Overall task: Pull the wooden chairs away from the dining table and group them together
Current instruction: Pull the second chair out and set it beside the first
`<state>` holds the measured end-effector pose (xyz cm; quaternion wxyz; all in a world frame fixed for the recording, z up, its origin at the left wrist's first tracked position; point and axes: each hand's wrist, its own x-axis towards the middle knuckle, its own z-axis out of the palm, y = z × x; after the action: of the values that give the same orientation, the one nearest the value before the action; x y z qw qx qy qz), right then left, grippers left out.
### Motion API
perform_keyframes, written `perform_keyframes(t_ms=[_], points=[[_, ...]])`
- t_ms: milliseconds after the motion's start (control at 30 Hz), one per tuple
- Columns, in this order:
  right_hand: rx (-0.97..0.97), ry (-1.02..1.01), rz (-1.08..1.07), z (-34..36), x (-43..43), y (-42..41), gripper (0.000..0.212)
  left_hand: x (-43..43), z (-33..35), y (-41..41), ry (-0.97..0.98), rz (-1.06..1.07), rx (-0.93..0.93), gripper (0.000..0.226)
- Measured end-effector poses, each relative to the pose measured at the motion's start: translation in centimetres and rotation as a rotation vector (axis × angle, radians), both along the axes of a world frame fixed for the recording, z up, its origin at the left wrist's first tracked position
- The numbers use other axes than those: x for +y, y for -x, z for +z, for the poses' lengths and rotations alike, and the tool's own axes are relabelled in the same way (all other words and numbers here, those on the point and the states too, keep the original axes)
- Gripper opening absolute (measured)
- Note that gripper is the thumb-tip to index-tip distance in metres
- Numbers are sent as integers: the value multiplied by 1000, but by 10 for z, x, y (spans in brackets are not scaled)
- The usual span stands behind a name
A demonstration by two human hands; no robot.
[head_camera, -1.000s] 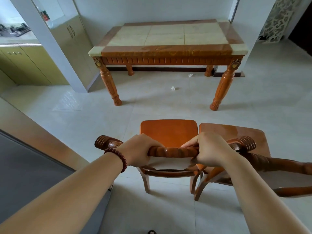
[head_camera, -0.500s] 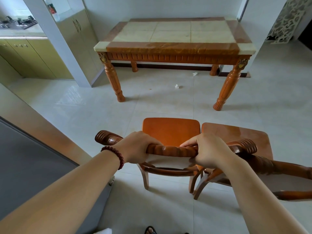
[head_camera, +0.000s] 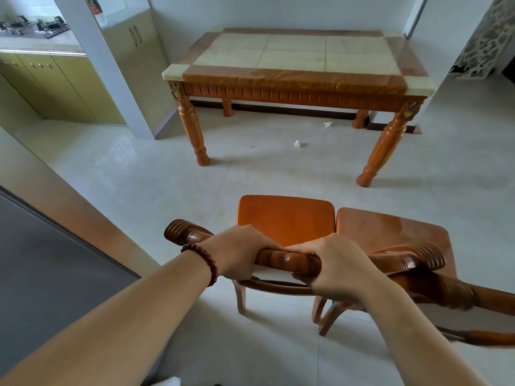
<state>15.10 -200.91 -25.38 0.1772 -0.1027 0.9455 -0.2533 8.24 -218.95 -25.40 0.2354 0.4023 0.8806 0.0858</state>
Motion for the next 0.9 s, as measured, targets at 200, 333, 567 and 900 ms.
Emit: perform_keyframes(t_ms=[200, 333, 567, 900], points=[[16, 33, -29, 1, -45, 5, 45, -41, 2, 16, 43, -48, -22, 40], [-38, 45, -83, 1, -64, 0, 46, -59, 2, 14, 21, -104, -25, 45], [-42, 34, -215, 10, -46, -27, 47, -42, -9, -8, -76, -143, -54, 41], [-34, 73, -306, 9, -38, -42, 46, -36, -11, -21, -105, -144, -10, 33]])
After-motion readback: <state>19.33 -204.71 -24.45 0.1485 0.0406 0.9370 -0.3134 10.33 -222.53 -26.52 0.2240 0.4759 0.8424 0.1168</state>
